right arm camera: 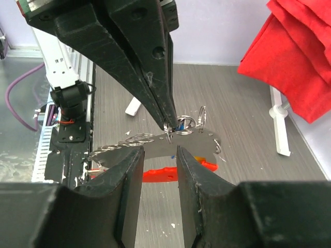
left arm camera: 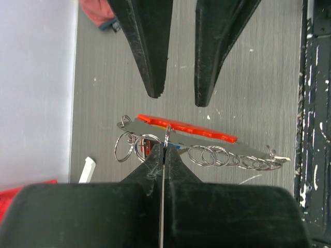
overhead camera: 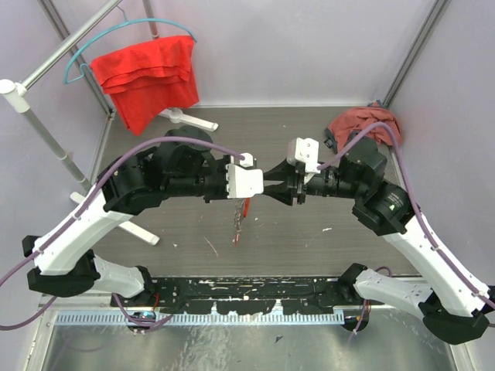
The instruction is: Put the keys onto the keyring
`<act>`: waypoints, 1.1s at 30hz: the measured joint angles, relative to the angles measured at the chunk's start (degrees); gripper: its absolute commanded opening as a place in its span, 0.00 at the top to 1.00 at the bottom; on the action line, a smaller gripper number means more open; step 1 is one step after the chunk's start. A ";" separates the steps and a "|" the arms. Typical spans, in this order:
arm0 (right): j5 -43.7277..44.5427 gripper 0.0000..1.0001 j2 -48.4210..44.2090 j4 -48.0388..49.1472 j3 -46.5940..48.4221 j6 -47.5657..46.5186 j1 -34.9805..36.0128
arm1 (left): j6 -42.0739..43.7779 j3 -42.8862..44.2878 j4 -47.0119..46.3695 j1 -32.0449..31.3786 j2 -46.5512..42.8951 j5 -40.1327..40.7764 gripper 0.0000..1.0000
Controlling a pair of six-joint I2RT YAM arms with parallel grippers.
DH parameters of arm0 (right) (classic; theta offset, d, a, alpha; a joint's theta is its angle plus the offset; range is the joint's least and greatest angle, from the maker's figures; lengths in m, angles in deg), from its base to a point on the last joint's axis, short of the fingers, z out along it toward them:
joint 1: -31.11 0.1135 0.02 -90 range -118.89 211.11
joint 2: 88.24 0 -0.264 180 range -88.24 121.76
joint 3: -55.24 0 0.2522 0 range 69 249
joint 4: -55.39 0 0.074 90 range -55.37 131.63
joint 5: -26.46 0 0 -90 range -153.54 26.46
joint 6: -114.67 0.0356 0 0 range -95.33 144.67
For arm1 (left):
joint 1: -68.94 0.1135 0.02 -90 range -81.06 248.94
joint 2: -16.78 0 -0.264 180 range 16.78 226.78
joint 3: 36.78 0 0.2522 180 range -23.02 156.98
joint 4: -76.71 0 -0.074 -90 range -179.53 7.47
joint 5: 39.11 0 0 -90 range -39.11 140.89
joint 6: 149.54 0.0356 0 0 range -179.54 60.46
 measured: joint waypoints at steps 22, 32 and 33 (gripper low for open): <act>-3.13 0.64 -0.81 21.73 -13.03 10.67 0.00 | 0.68 3.61 7.98 -1.64 3.26 4.04 1.00; -5.60 0.65 0.57 22.49 -13.51 11.17 0.00 | 0.70 3.63 7.96 -1.66 3.32 4.00 1.00; -5.64 0.65 0.68 22.56 -13.62 11.19 0.00 | 0.70 3.63 7.96 -1.66 3.32 4.00 1.00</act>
